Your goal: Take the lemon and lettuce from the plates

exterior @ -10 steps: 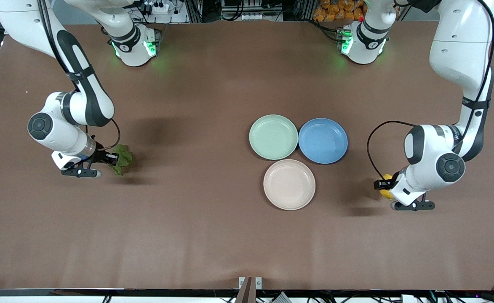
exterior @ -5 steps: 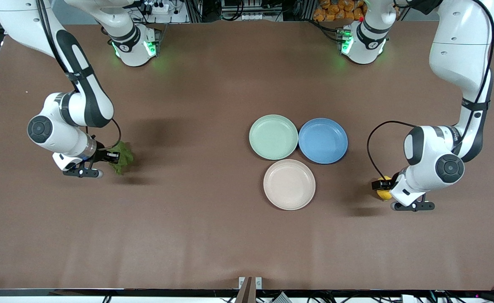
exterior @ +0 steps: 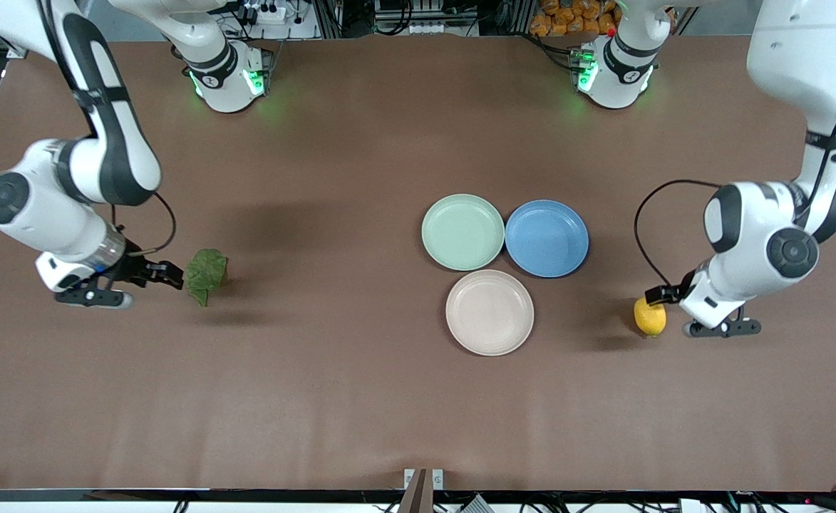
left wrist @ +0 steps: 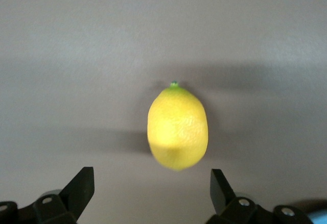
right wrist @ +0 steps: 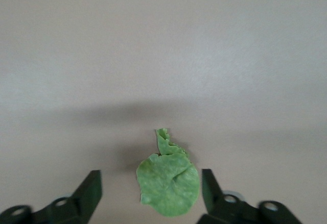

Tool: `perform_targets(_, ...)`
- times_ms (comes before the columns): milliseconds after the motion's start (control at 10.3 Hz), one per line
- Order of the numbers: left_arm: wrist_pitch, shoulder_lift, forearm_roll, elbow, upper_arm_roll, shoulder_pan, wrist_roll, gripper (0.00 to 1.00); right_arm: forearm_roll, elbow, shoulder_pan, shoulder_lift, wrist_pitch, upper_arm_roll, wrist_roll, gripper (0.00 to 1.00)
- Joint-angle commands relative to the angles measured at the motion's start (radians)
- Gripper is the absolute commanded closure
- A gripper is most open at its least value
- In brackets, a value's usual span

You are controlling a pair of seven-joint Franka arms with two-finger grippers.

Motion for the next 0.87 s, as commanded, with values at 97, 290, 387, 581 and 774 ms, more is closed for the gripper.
perform_targets(97,0.031,-0.247,0.006,-0.252,-0.009,0.009,-0.009,0.0,-0.002,0.045,0.011,-0.163,-0.206,-0.015,-0.019,0.0)
perform_targets(290,0.057,-0.359,-0.006,-0.369,-0.01,0.024,-0.01,0.0,-0.071,0.052,0.012,-0.249,-0.284,-0.015,-0.021,0.0)
perform_targets(387,0.057,-0.396,-0.009,-0.401,-0.01,0.024,-0.01,0.0,-0.076,0.087,0.011,-0.277,-0.34,-0.015,-0.022,0.0)
perform_targets(581,0.056,-0.438,-0.009,-0.434,-0.01,0.025,-0.01,0.0,-0.073,0.243,0.011,-0.283,-0.541,-0.013,-0.027,0.0)
perform_targets(774,0.051,-0.436,-0.015,-0.376,-0.009,0.024,-0.001,0.0,-0.073,0.322,0.003,-0.285,-0.631,-0.015,-0.114,0.0)
